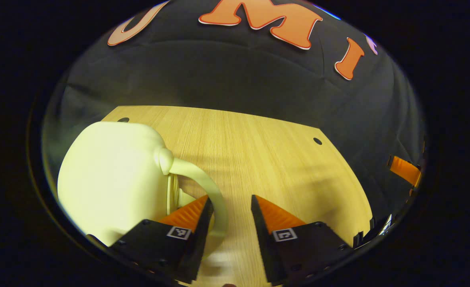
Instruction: First open the suitcase, pack the skin care products into it, and then close the suitcase.
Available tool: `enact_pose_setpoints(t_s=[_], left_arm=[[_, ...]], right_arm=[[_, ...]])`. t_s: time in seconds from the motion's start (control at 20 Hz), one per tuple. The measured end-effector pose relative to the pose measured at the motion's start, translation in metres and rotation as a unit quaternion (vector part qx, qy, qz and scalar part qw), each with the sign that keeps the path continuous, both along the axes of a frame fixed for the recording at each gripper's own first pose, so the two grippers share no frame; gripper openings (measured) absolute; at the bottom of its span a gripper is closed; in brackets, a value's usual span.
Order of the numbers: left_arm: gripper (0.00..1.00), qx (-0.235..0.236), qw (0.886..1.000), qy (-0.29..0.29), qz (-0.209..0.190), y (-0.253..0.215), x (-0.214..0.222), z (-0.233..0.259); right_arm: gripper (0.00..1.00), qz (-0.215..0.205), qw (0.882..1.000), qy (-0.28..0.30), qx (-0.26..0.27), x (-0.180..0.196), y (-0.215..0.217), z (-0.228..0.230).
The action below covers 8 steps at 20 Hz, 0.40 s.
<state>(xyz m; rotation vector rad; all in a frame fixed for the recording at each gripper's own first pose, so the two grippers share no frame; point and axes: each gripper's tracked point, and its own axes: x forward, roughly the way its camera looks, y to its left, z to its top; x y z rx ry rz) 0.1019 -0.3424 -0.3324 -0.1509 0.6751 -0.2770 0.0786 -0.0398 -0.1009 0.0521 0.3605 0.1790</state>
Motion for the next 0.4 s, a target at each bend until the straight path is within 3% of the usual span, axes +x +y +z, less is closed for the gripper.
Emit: enact_pose_setpoints(t_s=[0.1, 0.15, 0.2, 0.4], left_arm=[[0.92, 0.007, 1.0, -0.011, 0.007, -0.004, -0.008, 0.014], [1.0, 0.011, 0.999, -0.028, 0.01, -0.002, -0.012, 0.028], [0.95, 0.016, 0.999, -0.05, 0.011, -0.002, -0.014, 0.046], [0.95, 0.031, 0.985, -0.171, 0.016, -0.001, -0.026, 0.144]], right_arm=[[0.96, 0.001, 1.0, 0.005, -0.005, -0.01, -0.002, 0.002], [0.96, 0.002, 1.0, 0.005, -0.009, -0.015, -0.002, 0.006], [0.96, 0.0, 1.0, -0.001, -0.013, -0.019, -0.002, 0.014], [0.95, -0.018, 0.998, -0.05, -0.024, -0.033, 0.001, 0.052]])
